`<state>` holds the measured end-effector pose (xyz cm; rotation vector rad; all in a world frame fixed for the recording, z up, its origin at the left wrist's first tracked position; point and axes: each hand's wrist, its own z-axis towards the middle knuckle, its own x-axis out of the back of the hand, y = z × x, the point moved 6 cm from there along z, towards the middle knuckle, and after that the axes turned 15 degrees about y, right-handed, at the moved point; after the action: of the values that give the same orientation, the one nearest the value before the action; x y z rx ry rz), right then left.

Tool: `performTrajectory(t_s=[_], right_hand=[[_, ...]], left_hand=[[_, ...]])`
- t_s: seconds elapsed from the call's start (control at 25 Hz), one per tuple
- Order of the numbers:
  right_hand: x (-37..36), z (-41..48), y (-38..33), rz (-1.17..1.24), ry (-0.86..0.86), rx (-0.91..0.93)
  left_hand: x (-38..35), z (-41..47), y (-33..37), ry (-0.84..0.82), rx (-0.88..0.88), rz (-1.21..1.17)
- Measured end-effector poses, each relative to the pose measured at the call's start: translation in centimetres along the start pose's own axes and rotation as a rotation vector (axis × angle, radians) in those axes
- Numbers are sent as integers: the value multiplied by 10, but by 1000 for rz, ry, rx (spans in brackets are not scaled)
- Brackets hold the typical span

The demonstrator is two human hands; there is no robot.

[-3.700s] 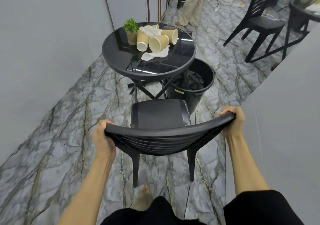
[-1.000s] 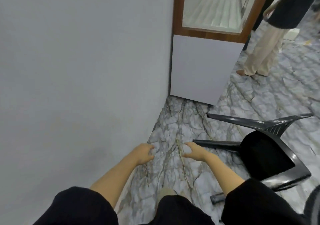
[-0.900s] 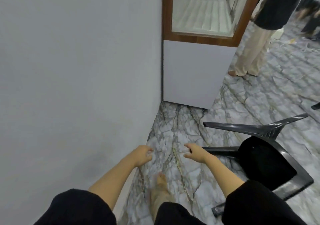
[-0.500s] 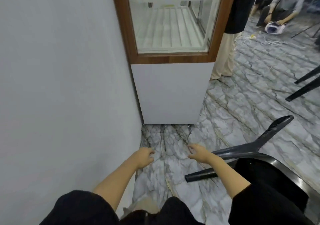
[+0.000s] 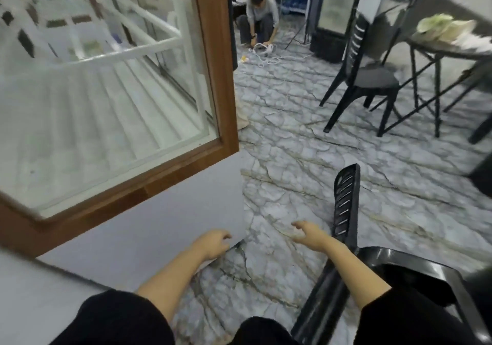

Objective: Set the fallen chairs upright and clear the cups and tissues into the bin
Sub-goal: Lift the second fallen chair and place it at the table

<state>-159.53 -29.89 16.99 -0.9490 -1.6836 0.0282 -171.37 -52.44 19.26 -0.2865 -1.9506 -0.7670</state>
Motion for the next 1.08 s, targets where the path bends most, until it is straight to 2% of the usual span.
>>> performTrajectory(t_s=[0.2,0.48,0.88,1.08], right_hand=[[52,55,49,91,125,-206],[122,120,153,263,277,-489],[180,165,258,519,453,-872],[190,207,297,713,633,-1197]], left_hand=[[13,135,83,-147,-261,55],[-12,295,231,-317,-541,157],[-73,435,431,-565,-900,299],[-103,520,505,-725,-1124,461]])
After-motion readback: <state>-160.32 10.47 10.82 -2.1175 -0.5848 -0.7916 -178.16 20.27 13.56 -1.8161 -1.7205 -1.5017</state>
